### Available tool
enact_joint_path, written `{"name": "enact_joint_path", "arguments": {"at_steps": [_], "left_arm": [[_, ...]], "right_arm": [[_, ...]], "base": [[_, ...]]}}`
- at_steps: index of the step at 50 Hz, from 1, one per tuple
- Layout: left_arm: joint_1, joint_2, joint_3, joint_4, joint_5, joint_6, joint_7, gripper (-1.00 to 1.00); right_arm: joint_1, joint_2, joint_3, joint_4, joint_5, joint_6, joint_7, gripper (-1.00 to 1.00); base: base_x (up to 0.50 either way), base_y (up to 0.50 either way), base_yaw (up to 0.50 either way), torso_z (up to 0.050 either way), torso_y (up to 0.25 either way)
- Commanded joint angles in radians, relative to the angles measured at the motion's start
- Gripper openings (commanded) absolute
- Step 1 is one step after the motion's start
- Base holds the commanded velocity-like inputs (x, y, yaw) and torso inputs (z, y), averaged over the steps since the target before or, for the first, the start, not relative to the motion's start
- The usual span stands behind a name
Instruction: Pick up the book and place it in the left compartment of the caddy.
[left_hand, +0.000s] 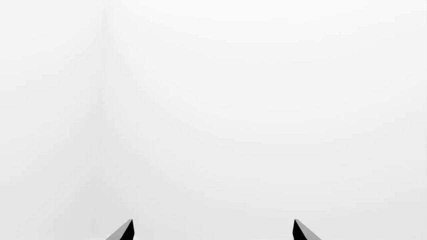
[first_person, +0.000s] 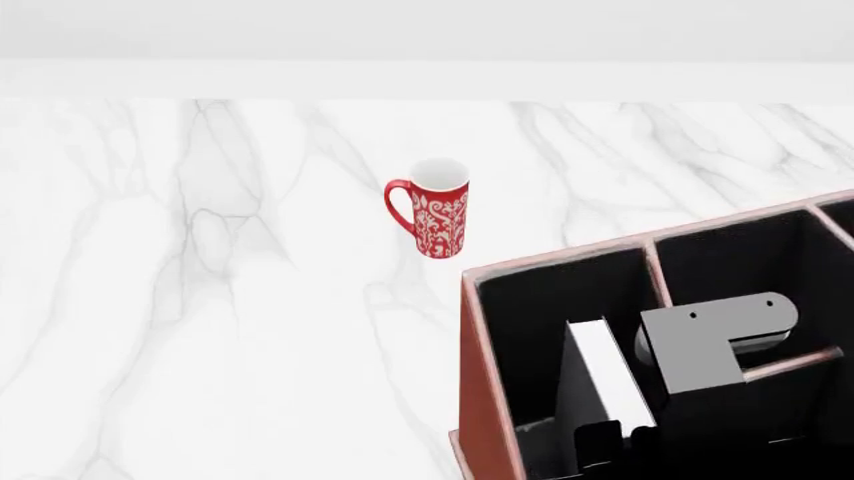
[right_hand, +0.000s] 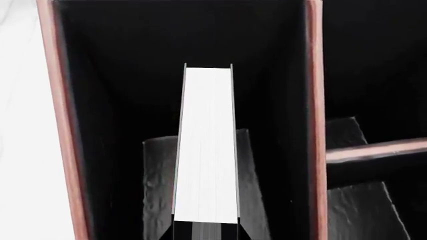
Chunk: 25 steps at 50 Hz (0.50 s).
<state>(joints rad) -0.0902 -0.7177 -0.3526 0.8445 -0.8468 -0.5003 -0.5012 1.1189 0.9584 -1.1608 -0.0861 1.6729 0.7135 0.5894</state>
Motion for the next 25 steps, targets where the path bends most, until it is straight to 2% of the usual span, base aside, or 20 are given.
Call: {"name": "enact_joint_path", "arguments": {"at_steps": [1,25], "left_arm": [[0.002,-0.002,-0.001,0.001,-0.002,0.002,-0.001,1.0],[0.005,-0.006,-0.002,0.003,-0.004,0.006,-0.004,1.0]], "right_arm": [[0.011,-0.004,0.027,0.007,-0.065,-0.002,-0.026,-1.0],[-0.026,-0.023,0.025,0.045,-0.098,-0.049,-0.065,-1.0]], "base": [[0.0,0.0,0.0,0.0,0.0],[0.0,0.0,0.0,0.0,0.001]]}}
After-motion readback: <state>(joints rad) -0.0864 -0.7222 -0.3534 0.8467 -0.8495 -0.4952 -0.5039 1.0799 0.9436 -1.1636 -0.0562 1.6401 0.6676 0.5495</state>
